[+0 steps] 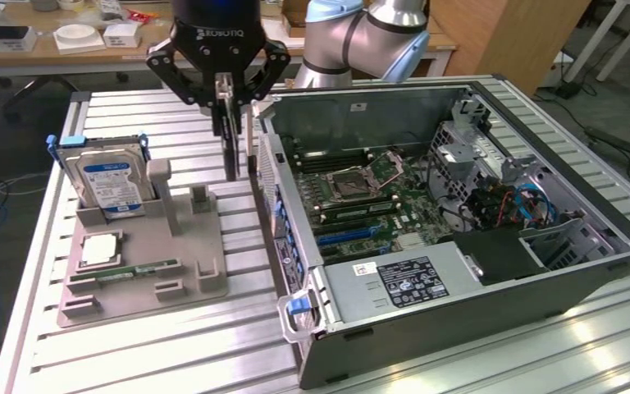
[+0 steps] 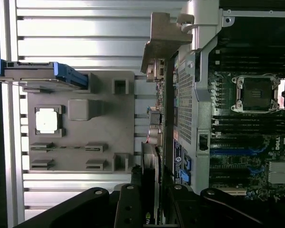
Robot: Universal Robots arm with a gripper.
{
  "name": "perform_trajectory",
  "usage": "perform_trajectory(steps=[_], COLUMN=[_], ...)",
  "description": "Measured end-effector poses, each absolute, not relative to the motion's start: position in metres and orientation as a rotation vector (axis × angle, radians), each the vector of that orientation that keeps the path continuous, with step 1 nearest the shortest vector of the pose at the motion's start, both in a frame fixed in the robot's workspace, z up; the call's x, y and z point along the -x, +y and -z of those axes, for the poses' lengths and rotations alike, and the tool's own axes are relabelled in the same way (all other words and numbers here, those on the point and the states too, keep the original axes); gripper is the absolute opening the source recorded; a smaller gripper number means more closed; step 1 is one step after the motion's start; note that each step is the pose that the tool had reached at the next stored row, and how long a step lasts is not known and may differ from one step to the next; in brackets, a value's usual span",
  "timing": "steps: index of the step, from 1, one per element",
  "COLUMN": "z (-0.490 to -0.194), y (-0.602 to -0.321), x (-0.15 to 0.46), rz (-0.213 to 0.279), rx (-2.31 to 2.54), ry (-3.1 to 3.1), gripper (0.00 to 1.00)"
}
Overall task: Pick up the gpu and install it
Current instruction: 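Pick up the gpu and move the gpu toward the slot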
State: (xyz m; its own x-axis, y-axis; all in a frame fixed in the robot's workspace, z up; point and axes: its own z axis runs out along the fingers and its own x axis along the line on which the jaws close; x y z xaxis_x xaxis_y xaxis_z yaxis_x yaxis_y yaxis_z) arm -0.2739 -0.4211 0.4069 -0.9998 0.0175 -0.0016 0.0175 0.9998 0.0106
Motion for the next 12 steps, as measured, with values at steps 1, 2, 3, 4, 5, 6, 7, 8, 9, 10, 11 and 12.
perform_trajectory(steps=[1,2,3,4,5,6,7,8,9,10,11,12], z=[-0.407,-0.407,-0.407,-0.407,-0.407,-0.407,-0.407,-0.407,-0.407,-0.407,-0.407,-0.407], y=[-0.421,-0.421,-0.421,-0.421,-0.421,-0.421,-0.421,-0.421,-0.421,-0.421,-0.421,-0.421], x=[0.273,0.272,0.272,0.271,0.271,0.27,0.268,0.266,0.264,0.261,0.258,0.255], rz=[-0.012,-0.009,-0.009,-0.009,-0.009,-0.009,-0.009,-0.009,-0.009,-0.009,-0.009,-0.008], rx=[-0.028,-0.027,-0.027,-0.027,-0.027,-0.027,-0.027,-0.027,-0.027,-0.027,-0.027,-0.028], ry=[3.14,3.14,3.14,3.14,3.14,3.14,3.14,3.14,3.14,3.14,3.14,3.14], gripper=[0.27,0.27,0.27,0.27,0.27,0.27,0.27,0.27,0.27,0.27,0.27,0.27])
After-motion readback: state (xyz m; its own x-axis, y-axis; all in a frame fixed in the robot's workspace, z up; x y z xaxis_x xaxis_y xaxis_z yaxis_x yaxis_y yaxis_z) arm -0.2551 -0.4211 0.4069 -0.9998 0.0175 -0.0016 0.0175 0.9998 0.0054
